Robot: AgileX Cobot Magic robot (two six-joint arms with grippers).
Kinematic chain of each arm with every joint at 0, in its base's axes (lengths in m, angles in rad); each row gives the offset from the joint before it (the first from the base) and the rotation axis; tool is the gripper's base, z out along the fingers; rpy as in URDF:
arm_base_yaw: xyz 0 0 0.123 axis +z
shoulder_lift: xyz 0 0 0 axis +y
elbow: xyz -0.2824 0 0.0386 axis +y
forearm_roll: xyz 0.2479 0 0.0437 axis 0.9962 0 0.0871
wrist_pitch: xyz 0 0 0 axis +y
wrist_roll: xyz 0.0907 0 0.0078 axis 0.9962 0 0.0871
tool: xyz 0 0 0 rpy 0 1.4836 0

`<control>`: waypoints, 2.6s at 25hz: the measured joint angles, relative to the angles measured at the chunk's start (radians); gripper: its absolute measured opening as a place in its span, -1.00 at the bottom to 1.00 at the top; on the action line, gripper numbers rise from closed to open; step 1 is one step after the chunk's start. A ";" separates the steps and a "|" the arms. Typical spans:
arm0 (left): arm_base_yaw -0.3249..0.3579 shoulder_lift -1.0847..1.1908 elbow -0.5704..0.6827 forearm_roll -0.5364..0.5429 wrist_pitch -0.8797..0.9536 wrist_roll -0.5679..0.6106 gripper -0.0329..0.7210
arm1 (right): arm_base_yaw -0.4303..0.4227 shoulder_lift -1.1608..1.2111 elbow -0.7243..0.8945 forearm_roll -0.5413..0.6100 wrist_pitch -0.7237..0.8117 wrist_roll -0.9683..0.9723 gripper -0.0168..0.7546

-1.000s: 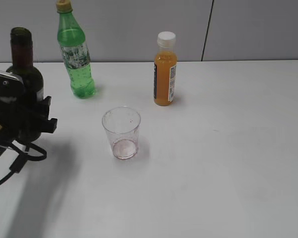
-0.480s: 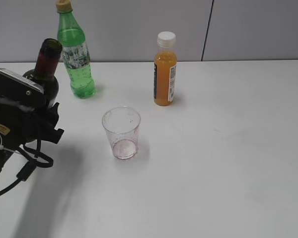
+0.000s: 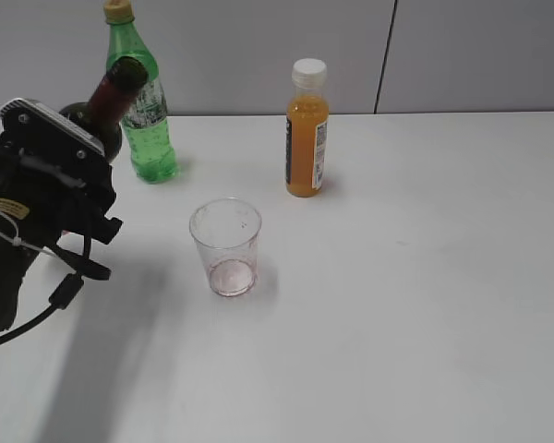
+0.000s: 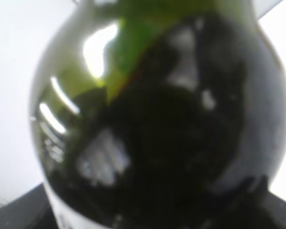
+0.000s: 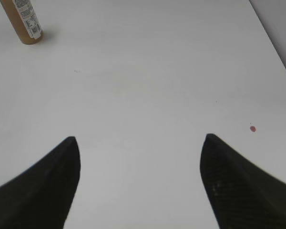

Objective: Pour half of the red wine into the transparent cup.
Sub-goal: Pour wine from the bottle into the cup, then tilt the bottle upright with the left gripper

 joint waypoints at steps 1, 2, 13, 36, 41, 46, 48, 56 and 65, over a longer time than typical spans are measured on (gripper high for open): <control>0.000 0.000 -0.002 -0.001 0.000 0.031 0.54 | 0.000 0.000 0.000 0.000 0.000 0.000 0.57; 0.000 0.000 -0.002 -0.002 0.000 0.059 0.54 | 0.000 0.000 0.000 0.000 0.000 0.000 0.57; 0.000 0.000 -0.002 -0.054 0.000 0.377 0.54 | 0.000 0.000 0.000 0.000 0.000 0.001 0.58; 0.000 0.000 -0.002 -0.034 0.000 0.676 0.54 | 0.000 0.000 0.000 0.000 0.000 0.001 0.58; 0.000 0.000 -0.016 -0.037 0.002 0.713 0.54 | 0.000 0.000 0.000 0.000 0.000 0.001 0.58; 0.000 0.004 -0.053 -0.042 -0.004 0.749 0.54 | 0.000 0.000 0.000 0.000 0.000 0.001 0.58; 0.000 0.004 -0.053 -0.043 -0.005 0.762 0.54 | 0.000 0.000 0.000 0.000 0.000 0.001 0.58; 0.000 0.005 -0.053 -0.043 -0.005 0.839 0.54 | 0.000 0.000 0.000 0.000 0.000 0.000 0.57; 0.000 0.005 -0.053 -0.038 -0.005 0.899 0.54 | 0.000 0.000 0.000 0.000 0.000 0.001 0.58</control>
